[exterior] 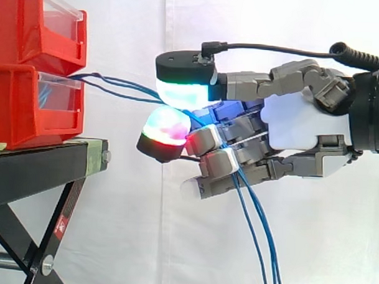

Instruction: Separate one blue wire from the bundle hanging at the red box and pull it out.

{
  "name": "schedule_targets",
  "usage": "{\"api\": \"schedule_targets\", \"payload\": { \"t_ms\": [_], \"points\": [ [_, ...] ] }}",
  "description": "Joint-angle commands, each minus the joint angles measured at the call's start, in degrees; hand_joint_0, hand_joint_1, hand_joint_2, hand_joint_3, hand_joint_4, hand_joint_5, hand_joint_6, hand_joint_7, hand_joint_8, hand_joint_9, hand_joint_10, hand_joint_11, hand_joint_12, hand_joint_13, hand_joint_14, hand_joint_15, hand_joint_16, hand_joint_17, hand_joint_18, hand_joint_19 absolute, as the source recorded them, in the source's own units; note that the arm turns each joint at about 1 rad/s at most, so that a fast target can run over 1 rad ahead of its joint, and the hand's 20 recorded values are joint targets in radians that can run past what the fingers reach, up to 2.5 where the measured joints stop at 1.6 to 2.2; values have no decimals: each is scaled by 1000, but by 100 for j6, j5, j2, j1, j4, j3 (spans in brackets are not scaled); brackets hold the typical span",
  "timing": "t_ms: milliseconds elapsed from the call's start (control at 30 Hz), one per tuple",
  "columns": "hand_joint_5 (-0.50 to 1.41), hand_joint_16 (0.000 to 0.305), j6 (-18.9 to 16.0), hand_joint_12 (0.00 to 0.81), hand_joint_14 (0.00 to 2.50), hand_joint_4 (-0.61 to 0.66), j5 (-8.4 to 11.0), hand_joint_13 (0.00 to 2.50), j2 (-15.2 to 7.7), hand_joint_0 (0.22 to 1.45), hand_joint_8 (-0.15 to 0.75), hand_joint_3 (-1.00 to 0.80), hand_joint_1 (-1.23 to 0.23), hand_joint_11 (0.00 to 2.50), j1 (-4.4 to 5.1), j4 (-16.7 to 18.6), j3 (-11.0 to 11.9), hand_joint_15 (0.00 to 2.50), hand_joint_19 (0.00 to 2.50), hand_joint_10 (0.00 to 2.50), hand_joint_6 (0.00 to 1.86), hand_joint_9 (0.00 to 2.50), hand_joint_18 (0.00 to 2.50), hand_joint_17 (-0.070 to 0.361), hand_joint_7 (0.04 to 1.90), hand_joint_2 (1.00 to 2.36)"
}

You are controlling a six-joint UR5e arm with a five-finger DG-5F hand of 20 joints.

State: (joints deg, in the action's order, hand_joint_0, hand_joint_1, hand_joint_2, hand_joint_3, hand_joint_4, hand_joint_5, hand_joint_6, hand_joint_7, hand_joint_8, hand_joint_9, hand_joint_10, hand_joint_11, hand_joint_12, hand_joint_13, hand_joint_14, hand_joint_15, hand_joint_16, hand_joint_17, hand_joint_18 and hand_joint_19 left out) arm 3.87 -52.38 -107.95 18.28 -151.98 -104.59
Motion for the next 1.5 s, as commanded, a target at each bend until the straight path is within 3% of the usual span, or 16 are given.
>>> {"api": "schedule_targets", "payload": {
  "t_ms": [0,300,467,667,933,1033,1133,1300,1367,1467],
  "points": [
    [-164,41,0,313,28,251,0,1263,2,663,296,-264,-737,1435,0,-16,0,1234,425,9,658,1150,627,92,1148,1020],
    [-191,40,0,322,28,237,0,1216,-7,708,290,-389,-906,1446,0,1,0,1229,414,9,694,1061,612,90,1091,1011],
    [-182,41,0,325,26,242,0,1237,2,602,296,-468,-706,1435,0,1,0,1232,456,9,685,1112,608,91,1094,1003],
    [-177,41,0,322,26,234,0,1243,-7,609,296,-398,-591,1416,0,1,0,1215,460,9,674,1130,613,93,1105,1010],
    [-175,42,-9,314,26,235,0,1241,-7,666,294,-163,-595,1409,0,10,0,1211,451,10,658,1129,619,94,1114,1026],
    [-176,42,-9,318,27,230,0,1235,-7,676,287,-109,-662,1418,0,-7,0,1212,456,10,651,1117,618,95,1136,1028],
    [-188,42,-9,323,27,227,0,1202,-7,664,291,-217,-802,1416,0,-7,0,1200,445,10,655,1052,608,95,1132,1024],
    [-198,42,26,326,27,224,0,1181,-7,694,287,-418,-879,1422,0,1,0,1191,419,10,667,1006,591,95,1120,1008],
    [-199,42,35,329,27,224,9,1179,-7,700,287,-452,-873,1410,0,54,0,1190,426,11,670,1005,591,94,1105,1005],
    [-195,42,35,329,28,228,9,1190,-7,649,294,-437,-751,1400,0,89,0,1198,455,11,676,1038,589,94,1085,1007]
  ]
}}
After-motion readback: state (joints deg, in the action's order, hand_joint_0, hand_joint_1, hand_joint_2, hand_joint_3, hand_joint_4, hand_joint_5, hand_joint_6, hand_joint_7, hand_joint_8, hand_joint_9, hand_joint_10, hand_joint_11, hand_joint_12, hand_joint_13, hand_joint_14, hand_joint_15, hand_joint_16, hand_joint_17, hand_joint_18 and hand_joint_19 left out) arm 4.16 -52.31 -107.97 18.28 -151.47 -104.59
